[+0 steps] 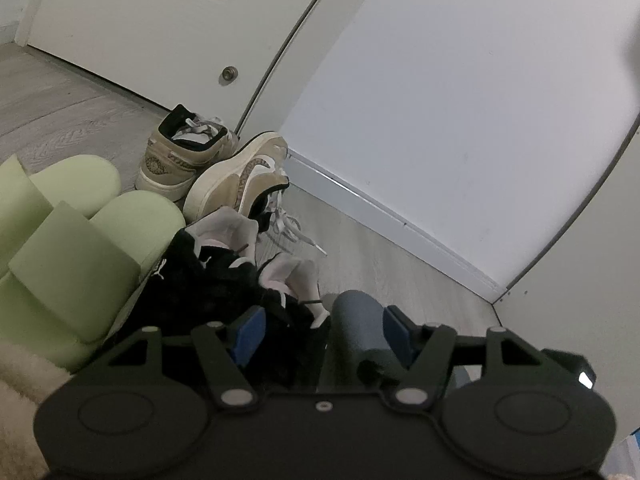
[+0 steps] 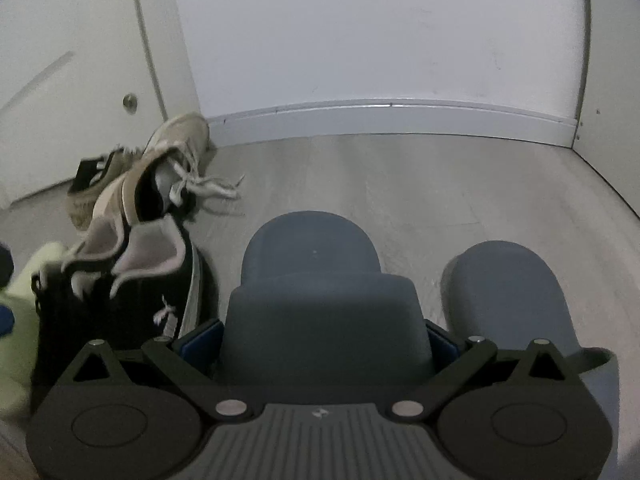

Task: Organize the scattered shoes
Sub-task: 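Lower the grey slide with the right tool beside its pair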

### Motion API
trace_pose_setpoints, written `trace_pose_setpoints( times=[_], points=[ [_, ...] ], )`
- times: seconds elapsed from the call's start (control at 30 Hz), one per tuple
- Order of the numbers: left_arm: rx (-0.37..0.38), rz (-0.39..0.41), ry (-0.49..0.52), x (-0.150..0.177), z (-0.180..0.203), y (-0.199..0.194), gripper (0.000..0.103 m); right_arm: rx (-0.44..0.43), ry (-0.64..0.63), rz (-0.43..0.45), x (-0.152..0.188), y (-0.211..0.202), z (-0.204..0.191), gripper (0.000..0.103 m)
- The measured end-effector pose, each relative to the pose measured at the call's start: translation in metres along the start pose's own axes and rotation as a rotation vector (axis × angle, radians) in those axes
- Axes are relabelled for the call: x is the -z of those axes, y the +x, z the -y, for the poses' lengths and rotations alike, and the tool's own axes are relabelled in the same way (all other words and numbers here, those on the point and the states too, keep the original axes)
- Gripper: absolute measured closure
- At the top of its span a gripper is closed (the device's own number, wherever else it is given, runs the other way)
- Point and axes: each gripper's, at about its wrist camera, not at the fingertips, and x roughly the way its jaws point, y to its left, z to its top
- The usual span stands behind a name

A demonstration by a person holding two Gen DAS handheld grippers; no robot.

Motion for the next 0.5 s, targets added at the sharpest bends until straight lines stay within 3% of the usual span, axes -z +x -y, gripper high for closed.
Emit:
trace_pose_setpoints(
  times=[0.27, 0.5],
  points=[
    [-0.011, -0.016, 0.007, 0.001, 0.001, 0.003, 0.036, 0.018, -0.048, -0.049, 0.016, 0.005, -0.003, 0.003],
    [-0.012, -0.021, -0.006, 0.002, -0.002, 0.003, 0.036, -0.090, 0.071, -0.075, 0.004, -0.004, 0.017, 0.002]
  ],
)
